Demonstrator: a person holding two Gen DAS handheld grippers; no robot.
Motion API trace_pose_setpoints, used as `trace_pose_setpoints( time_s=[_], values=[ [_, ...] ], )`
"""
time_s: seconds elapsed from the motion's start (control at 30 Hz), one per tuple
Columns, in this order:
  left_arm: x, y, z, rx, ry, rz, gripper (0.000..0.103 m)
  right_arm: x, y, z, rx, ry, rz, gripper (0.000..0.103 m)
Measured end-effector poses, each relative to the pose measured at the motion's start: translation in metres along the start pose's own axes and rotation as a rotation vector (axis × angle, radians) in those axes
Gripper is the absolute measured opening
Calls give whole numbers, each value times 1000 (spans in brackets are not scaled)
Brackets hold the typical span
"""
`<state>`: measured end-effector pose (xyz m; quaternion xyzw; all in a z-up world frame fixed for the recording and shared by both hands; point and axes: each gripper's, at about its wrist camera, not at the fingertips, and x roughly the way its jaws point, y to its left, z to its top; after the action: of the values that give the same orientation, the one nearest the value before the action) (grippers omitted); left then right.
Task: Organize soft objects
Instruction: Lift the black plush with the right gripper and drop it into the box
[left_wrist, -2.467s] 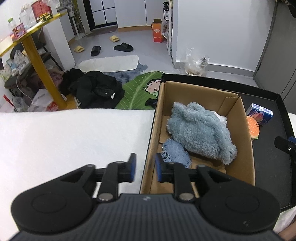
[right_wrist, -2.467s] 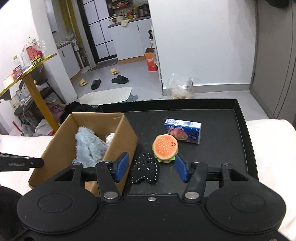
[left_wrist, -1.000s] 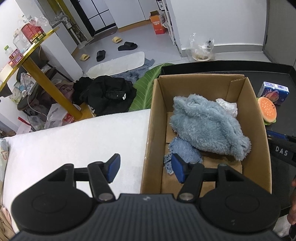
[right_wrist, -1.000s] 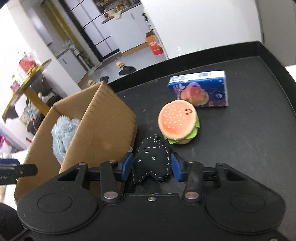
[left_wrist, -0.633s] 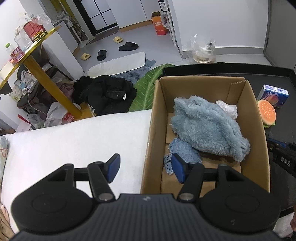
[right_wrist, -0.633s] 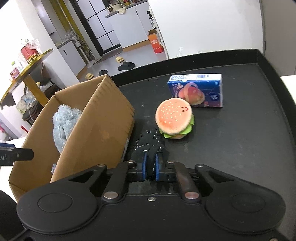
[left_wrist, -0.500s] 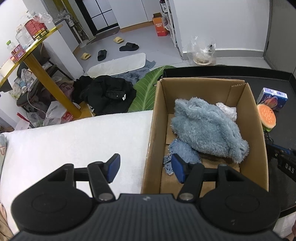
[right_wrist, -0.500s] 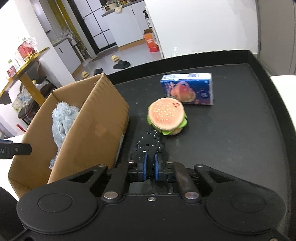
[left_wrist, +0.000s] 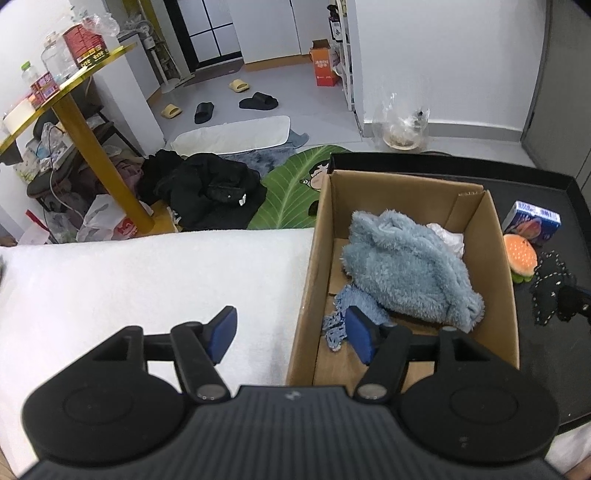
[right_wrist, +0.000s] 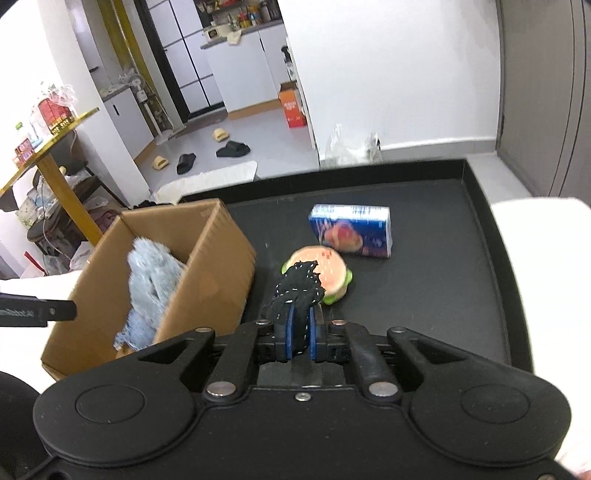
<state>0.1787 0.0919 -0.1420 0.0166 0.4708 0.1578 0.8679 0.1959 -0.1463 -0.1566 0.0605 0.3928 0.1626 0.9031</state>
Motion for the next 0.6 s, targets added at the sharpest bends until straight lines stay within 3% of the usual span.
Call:
trace_pose_setpoints(
  time_s=[0.2,0.6],
  values=[
    [-2,5,-1,-23,6,6,64,-13,8,13,-12,-34,10,8],
    [-8,22,-13,-76,21,-83,59,-27,49,34,-65,-81,75,9]
  ],
)
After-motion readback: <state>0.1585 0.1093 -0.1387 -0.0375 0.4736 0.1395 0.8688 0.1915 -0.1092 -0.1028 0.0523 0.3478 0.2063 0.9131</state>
